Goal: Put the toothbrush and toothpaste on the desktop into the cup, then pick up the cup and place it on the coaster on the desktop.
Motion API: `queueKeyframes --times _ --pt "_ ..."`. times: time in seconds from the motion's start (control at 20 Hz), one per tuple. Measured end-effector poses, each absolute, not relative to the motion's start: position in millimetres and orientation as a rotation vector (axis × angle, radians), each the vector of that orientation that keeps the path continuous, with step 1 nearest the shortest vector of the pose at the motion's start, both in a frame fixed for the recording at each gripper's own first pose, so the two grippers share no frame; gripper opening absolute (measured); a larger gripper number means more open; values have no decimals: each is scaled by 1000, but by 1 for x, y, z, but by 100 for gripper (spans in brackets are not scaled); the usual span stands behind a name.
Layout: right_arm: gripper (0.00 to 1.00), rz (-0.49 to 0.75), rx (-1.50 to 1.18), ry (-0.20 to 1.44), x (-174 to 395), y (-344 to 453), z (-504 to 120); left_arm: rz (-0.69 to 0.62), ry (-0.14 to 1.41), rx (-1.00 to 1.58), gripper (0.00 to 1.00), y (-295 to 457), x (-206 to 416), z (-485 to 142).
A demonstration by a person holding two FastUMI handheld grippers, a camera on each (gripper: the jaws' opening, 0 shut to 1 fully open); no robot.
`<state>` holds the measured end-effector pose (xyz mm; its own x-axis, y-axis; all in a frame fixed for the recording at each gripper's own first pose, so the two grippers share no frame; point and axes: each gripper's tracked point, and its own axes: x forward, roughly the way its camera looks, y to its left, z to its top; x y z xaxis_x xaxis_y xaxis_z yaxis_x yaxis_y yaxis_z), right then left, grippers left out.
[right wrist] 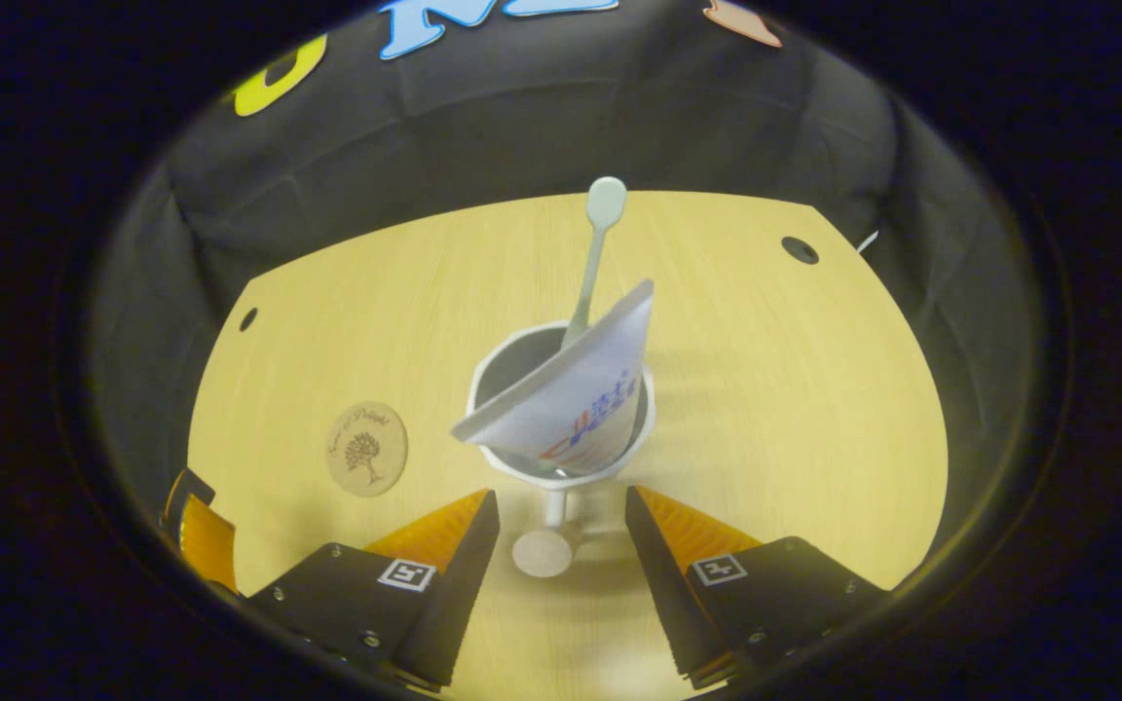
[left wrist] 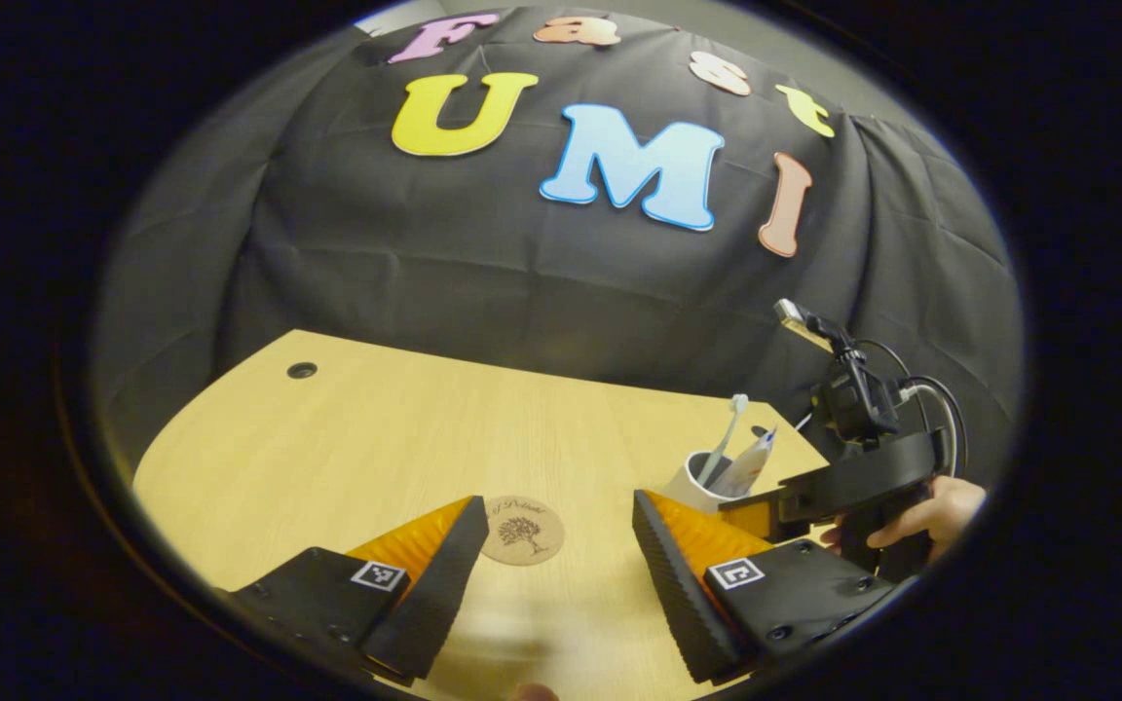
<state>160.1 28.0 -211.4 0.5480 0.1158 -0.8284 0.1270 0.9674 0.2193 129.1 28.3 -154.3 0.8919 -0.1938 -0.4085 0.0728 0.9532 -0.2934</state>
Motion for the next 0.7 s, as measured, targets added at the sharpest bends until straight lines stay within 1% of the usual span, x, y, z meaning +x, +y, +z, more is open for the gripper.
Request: queueKeyframes --times 0.05,0.45,0.55,0.65,0.7 --pt "80 -9 260 999 163 30 -215 -136 452 -280 96 30 128 -156" --pt "79 -19 228 1077 169 30 -238 -127 496 -313 97 33 124 -175" --pt "65 -19 225 1088 170 29 -241 -130 501 -309 97 35 124 -176" --pt "64 -18 219 1094 166 28 -237 -128 510 -306 97 35 124 -180" --pt "51 -19 218 1099 167 27 -240 -127 514 -310 97 35 123 -181"
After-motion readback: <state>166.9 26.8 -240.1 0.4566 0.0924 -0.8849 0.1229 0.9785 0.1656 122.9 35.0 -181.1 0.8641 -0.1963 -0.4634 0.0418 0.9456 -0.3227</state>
